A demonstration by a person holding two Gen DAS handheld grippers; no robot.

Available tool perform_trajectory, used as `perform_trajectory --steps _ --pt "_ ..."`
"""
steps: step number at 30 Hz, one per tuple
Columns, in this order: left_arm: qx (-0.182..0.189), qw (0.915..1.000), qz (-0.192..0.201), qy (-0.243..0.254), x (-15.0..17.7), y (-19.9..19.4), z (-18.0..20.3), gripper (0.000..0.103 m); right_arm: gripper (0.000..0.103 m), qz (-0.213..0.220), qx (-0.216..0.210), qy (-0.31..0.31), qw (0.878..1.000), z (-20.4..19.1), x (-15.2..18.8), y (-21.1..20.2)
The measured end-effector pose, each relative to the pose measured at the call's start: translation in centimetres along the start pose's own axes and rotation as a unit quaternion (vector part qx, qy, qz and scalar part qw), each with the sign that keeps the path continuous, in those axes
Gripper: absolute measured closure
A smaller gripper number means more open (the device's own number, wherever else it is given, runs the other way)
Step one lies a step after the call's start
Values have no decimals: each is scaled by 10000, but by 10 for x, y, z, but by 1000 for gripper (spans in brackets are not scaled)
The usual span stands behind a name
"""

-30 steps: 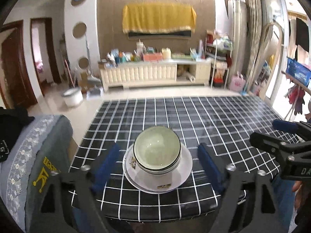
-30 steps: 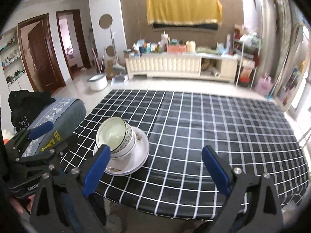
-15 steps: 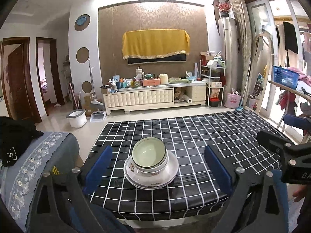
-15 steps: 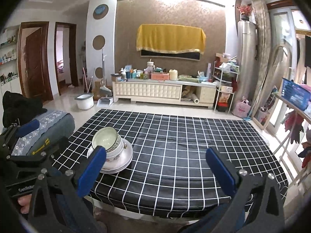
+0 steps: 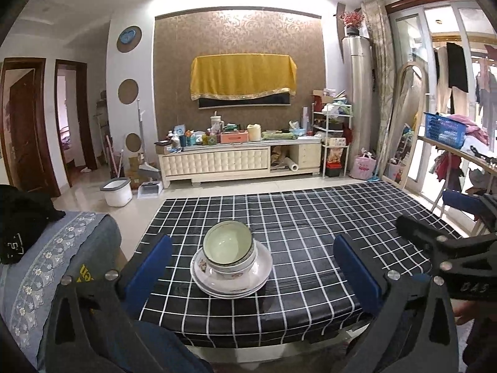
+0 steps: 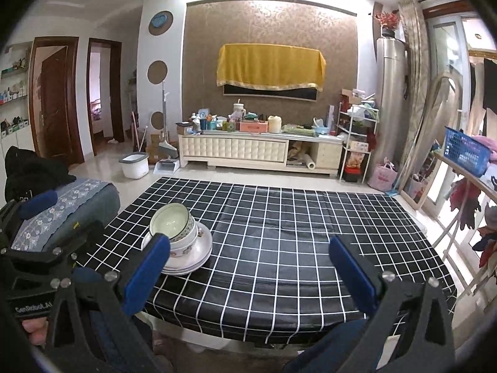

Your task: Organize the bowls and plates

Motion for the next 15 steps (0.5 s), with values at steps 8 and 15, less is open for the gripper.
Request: perform_trajectory --steps 8,15 --pt "7 10000 -85 -31 2 1 2 0 0 -20 -21 7 10000 3 2 -3" --pt "38 9999 -124 -3 2 2 6 0 0 -41 3 68 10000 7 4 -4"
Point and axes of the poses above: each gripper's, at about its wrist camera, not at the fingertips, and y roughly the way its jaws point, z to its right, x to its underside, the point moved 8 cm from there along y, roughly the way its jaws point, and after that the axes turned 9 degrees about y, right-handed, at the moved point
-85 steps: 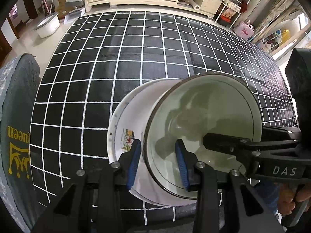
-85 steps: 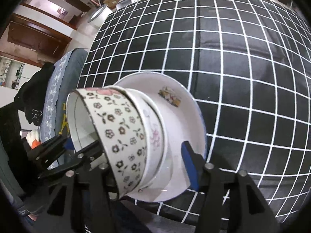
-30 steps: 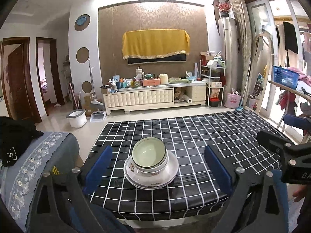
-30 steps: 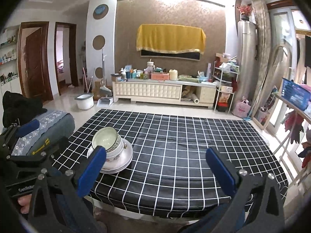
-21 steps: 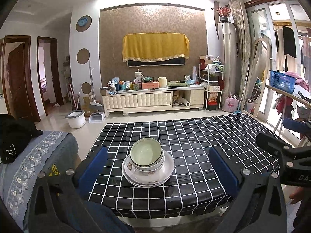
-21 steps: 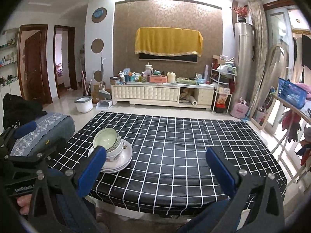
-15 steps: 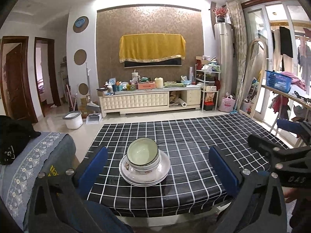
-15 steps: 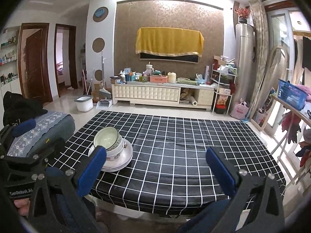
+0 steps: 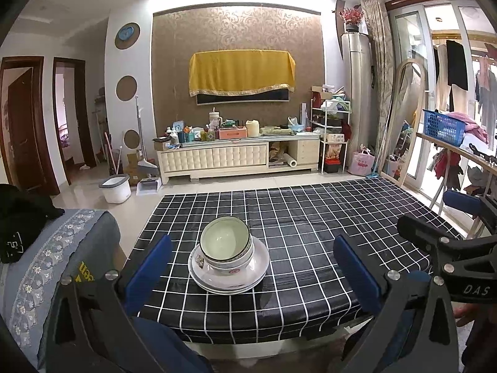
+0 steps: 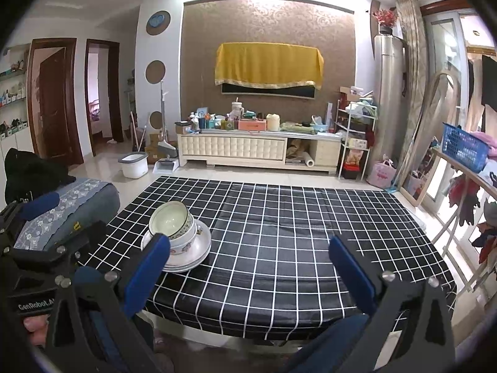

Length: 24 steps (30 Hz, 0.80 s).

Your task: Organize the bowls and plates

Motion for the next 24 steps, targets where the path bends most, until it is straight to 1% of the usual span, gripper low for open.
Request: perform_trajectory --steps 17,24 --pt "-54 9999 -120 8 6 1 1 0 0 -62 -26 18 10000 3 4 -1" --pt "29 9999 -122 -8 8 1 3 0 0 -79 1 37 10000 4 4 0"
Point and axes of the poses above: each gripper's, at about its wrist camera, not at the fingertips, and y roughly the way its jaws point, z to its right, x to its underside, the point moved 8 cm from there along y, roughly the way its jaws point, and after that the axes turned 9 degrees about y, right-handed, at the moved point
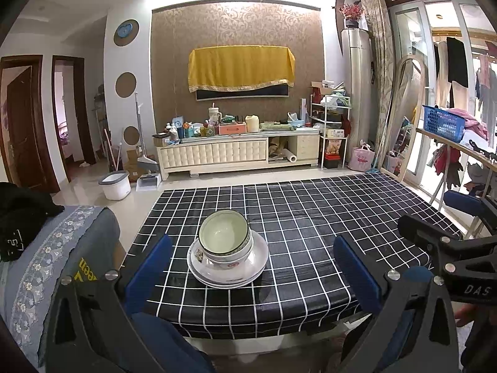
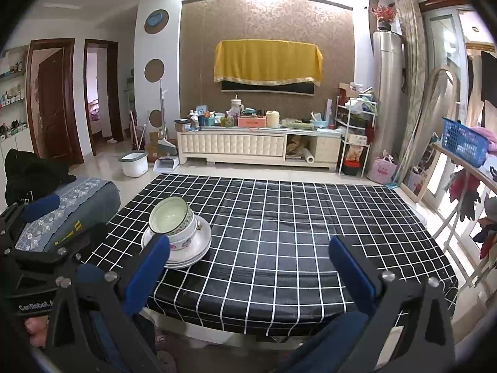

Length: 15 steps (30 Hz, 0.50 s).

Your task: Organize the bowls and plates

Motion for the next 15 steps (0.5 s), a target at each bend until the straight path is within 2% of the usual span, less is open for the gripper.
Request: perform_trajectory --steps 15 --pt "-66 9999 -101 -55 6 2 0 0 0 -128 0 -44 9999 1 3 3"
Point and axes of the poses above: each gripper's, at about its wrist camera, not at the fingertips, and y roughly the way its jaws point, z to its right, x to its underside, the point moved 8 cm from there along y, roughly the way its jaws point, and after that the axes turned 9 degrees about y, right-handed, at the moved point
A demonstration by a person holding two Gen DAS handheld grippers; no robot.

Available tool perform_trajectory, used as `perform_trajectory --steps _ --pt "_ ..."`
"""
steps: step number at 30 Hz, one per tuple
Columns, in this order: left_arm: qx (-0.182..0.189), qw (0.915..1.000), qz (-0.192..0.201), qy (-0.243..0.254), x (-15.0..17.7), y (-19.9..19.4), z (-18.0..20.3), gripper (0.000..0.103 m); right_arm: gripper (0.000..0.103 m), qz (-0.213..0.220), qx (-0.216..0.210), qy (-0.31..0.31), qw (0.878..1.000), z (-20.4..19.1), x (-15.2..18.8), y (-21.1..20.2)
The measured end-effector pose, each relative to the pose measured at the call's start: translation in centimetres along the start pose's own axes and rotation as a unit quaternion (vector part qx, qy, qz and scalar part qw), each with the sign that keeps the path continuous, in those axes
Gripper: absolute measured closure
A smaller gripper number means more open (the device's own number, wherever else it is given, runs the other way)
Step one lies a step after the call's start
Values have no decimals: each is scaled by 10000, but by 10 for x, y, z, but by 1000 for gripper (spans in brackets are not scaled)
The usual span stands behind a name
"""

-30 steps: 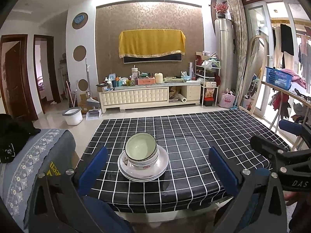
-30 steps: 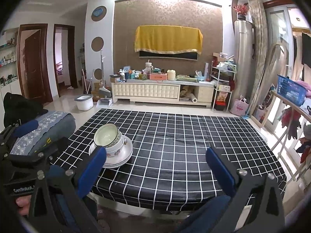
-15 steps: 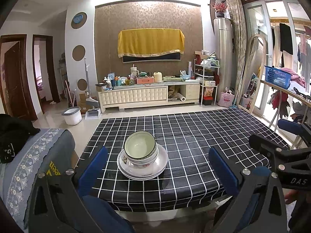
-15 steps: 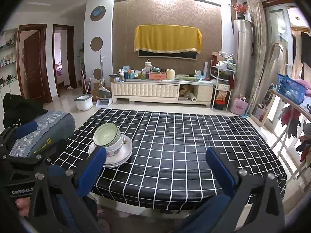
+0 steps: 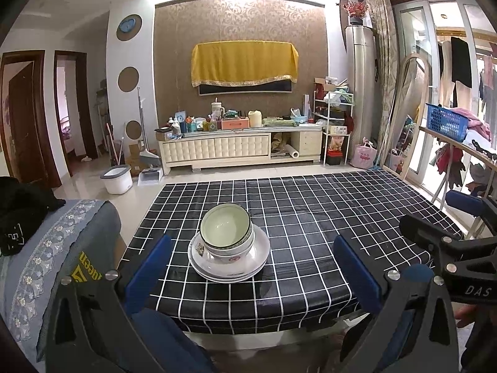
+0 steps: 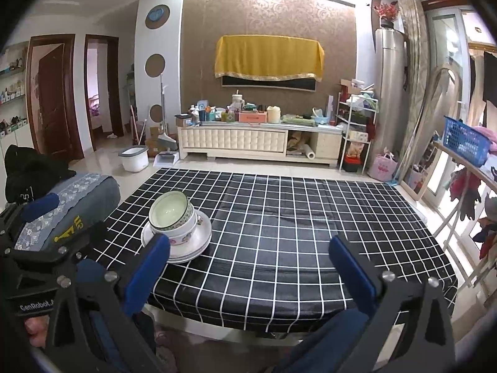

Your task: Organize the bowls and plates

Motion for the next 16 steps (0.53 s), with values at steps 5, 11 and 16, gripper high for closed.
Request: perform_trajectory --steps 5,11,16 --pt "2 10000 -7 33 0 0 1 0 0 -36 15 -1 10000 1 0 2" --pt "10 10000 -24 23 3 0 0 0 0 -52 3 -5 10000 2 1 3" --pt "7 10000 -33 33 4 1 0 0 0 -65 10 0 10000 2 2 3"
Point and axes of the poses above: each gripper's, at about its wrist camera, not at the fingertips, and y roughly the way its jaws point, z to its right, x to its underside, the point moved 8 cm from there along y, roughly the way its jaws point, and after that the axes turned 9 degrees about y, right-handed, at the moved point
